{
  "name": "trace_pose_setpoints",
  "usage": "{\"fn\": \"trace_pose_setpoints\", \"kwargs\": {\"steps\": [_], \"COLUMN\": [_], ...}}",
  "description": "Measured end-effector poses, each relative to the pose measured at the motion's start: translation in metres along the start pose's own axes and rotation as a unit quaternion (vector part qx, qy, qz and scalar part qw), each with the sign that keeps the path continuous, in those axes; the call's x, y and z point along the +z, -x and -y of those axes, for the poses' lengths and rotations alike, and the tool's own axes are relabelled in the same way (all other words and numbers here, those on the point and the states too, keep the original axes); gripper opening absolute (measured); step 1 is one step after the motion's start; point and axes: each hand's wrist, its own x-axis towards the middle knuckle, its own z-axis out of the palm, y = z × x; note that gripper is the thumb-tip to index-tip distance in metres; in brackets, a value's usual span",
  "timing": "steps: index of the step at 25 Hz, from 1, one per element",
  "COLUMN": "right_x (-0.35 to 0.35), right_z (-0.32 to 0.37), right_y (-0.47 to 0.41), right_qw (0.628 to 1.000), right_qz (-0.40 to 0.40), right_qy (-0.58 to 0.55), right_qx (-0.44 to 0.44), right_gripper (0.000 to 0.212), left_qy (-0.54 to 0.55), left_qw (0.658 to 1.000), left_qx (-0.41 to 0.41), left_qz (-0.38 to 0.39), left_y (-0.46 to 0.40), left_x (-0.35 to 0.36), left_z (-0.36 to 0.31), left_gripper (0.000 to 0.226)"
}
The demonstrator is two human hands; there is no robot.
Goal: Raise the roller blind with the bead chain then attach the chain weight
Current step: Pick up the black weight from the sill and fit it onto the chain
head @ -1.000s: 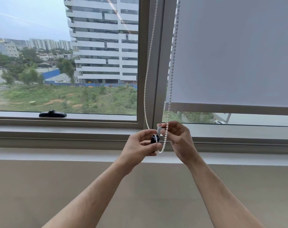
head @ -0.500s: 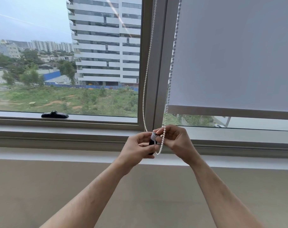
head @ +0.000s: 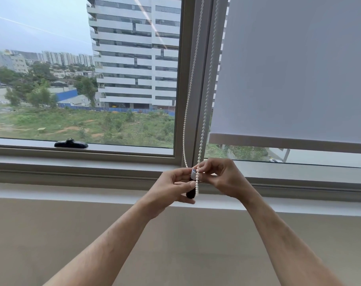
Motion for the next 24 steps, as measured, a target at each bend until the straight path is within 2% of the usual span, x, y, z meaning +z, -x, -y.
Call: {"fn": "trace_pose_setpoints", "kwargs": {"steps": [2,5,10,16,20,24], "right_x": [0.000,0.003,0.007,0.014,0.019,0.022], "right_z": [0.000,-0.002,-0.005,-0.006,-0.011,-0.012], "right_y": [0.000,0.000,0.000,-0.002,0.000,0.005], "right_qw": [1.000,0.999,0.995,0.990,0.992,0.998], "right_qz": [0.002,-0.007,-0.028,-0.065,-0.079,-0.060], "right_qy": [0.006,0.038,0.097,0.126,0.098,-0.020], "right_qx": [-0.005,-0.012,-0.023,-0.005,0.015,0.031], "right_gripper": [0.021,0.031,0.019,0.032,0.031,0.021], "left_qy": [0.003,-0.024,-0.048,-0.048,-0.046,-0.030], "left_qw": [1.000,0.999,0.995,0.994,0.992,0.994], "left_qx": [0.003,0.012,0.025,0.024,0.025,0.027], "left_qz": [0.009,-0.029,-0.079,-0.099,-0.113,-0.102], "left_y": [0.002,0.002,-0.001,-0.001,-0.001,0.002], "left_x": [-0.001,0.003,0.006,0.009,0.006,0.004], "left_z": [0.000,0.003,0.006,0.011,0.012,0.013], "left_gripper": [0.034,0.036,0.042,0.039,0.033,0.026]}}
